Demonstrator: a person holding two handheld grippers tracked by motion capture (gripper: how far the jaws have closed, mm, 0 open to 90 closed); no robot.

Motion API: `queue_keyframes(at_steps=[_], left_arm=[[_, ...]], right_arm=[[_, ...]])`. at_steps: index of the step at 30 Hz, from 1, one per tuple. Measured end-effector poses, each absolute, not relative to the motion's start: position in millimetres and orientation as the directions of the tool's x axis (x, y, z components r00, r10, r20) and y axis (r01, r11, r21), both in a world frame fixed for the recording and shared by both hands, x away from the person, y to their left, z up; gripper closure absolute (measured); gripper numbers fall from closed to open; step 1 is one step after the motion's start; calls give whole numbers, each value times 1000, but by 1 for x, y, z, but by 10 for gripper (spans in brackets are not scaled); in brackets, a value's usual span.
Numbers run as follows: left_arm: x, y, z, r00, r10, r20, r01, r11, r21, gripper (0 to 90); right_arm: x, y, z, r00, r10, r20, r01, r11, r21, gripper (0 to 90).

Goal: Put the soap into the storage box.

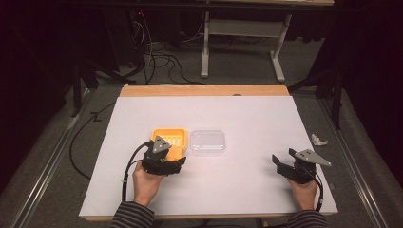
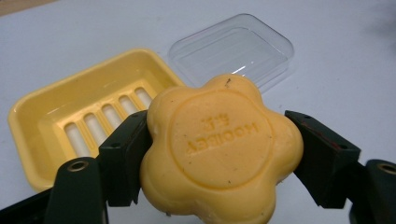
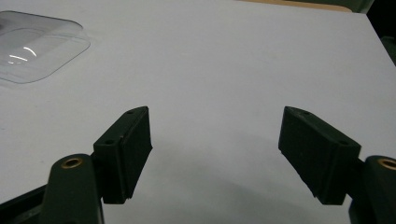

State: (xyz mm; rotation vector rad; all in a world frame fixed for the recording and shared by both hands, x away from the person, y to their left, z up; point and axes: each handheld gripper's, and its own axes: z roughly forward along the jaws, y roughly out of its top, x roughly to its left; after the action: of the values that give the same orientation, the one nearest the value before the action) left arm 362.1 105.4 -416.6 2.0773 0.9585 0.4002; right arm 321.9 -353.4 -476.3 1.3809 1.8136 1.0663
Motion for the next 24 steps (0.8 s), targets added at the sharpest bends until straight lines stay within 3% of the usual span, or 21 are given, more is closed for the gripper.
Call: queue_keyframes(at_steps=[23, 24], left_arm=[[390, 113, -405, 638, 768, -59, 514, -367, 775, 275], [397, 115, -399, 627, 779, -11, 510, -401, 761, 275]], right_arm=[[322, -353, -476, -268, 963, -3, 468, 133, 873, 259], [322, -354, -476, -270, 963, 0, 467, 131, 874, 259]])
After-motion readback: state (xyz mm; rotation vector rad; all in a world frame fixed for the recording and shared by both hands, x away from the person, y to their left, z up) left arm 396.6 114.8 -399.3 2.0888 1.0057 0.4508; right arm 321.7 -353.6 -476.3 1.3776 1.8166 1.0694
